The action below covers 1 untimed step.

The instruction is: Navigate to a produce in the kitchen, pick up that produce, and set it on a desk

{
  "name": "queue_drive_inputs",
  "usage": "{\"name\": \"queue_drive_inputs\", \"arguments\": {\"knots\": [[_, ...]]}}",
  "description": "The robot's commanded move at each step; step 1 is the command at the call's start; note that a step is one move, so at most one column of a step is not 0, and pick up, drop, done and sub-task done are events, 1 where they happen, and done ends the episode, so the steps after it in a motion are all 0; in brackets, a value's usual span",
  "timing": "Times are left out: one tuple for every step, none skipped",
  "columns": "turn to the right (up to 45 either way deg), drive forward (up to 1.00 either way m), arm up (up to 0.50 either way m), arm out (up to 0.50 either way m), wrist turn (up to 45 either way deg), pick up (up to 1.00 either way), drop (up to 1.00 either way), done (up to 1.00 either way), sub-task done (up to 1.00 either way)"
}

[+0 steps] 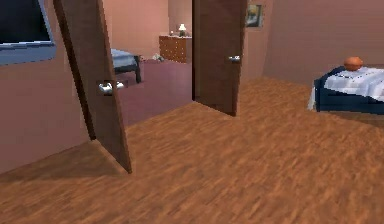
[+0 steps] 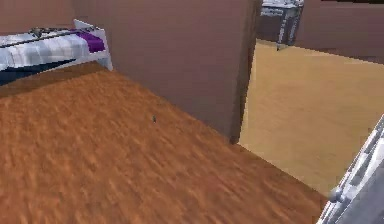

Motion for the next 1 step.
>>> {"name": "queue_drive_inputs", "arguments": {"knots": [[0.0,1.0,0.0,0.0,0.0,0.0,0.0,0.0,0.0]]}}
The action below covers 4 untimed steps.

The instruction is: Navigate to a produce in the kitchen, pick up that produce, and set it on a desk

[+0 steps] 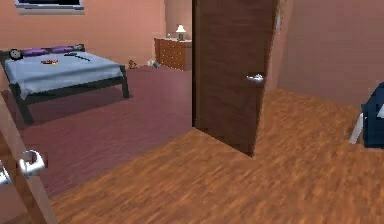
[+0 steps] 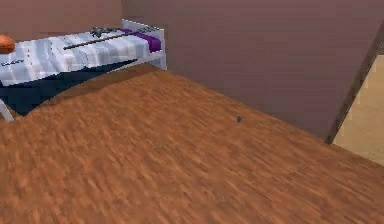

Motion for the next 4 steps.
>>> {"name": "queue_drive_inputs", "arguments": {"knots": [[0.0,0.45,0.0,0.0,0.0,0.0,0.0,0.0,0.0],[-12.0,0.0,0.0,0.0,0.0,0.0,0.0,0.0,0.0],[0.0,1.0,0.0,0.0,0.0,0.0,0.0,0.0,0.0],[-12.0,0.0,0.0,0.0,0.0,0.0,0.0,0.0,0.0]]}}
